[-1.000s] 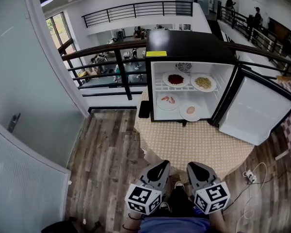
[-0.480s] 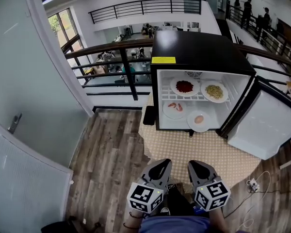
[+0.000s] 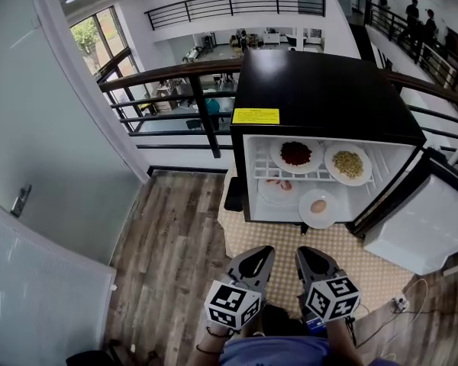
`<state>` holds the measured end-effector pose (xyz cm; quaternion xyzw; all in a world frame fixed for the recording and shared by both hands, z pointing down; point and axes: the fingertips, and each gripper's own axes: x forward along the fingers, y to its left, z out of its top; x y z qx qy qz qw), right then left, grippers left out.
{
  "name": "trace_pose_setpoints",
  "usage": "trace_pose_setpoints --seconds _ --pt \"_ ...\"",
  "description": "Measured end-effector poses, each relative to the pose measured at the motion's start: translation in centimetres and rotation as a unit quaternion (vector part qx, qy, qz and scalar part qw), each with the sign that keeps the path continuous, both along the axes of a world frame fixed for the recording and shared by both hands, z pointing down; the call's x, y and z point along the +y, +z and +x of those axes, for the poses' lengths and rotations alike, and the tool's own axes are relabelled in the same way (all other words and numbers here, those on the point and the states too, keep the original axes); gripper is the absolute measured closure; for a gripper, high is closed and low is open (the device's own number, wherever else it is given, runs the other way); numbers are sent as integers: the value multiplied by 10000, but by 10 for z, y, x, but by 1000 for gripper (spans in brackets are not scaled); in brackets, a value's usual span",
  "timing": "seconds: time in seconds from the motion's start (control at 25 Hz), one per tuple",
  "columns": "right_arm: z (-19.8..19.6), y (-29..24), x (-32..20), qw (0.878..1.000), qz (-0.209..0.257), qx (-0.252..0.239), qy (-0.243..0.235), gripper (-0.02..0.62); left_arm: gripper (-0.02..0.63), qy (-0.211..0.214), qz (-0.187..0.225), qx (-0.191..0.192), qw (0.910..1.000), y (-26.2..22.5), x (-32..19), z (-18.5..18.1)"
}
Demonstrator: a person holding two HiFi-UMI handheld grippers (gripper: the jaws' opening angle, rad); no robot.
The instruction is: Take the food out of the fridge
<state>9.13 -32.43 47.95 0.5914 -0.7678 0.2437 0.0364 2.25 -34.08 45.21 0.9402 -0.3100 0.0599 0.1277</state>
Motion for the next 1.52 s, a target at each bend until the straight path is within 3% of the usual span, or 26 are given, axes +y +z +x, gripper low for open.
trace_pose_setpoints --seconds 0.32,0.52,0.72,0.96,1.12,1.2,1.4,1.52 --pt "15 39 -53 9975 -329 -592 225 568 588 274 -252 -323 9988 34 -22 30" --pt "27 72 -94 9883 -646 -1251 579 568 588 226 -254 -402 9986 42 -41 35" --pt "26 96 -132 9839 -856 -1470 556 533 588 83 -367 -483 9981 52 -59 30" --pt "34 119 -166 9590 -1167 -2350 1069 492 588 -36 -482 -484 9977 58 -74 23" --pt "38 133 -184 9419 -1351 -2759 1358 405 588 -72 -501 -430 9978 58 -81 24" --pt "40 140 -191 9386 -1401 -2771 1501 400 588 -66 -501 -431 9978 58 -82 24" --pt "43 150 -203 9486 -1400 -2345 1599 393 588 -141 -617 -508 9967 67 -83 15" --pt "44 149 -210 9441 -1416 -2448 1696 394 588 -263 -657 -524 9961 71 -88 6"
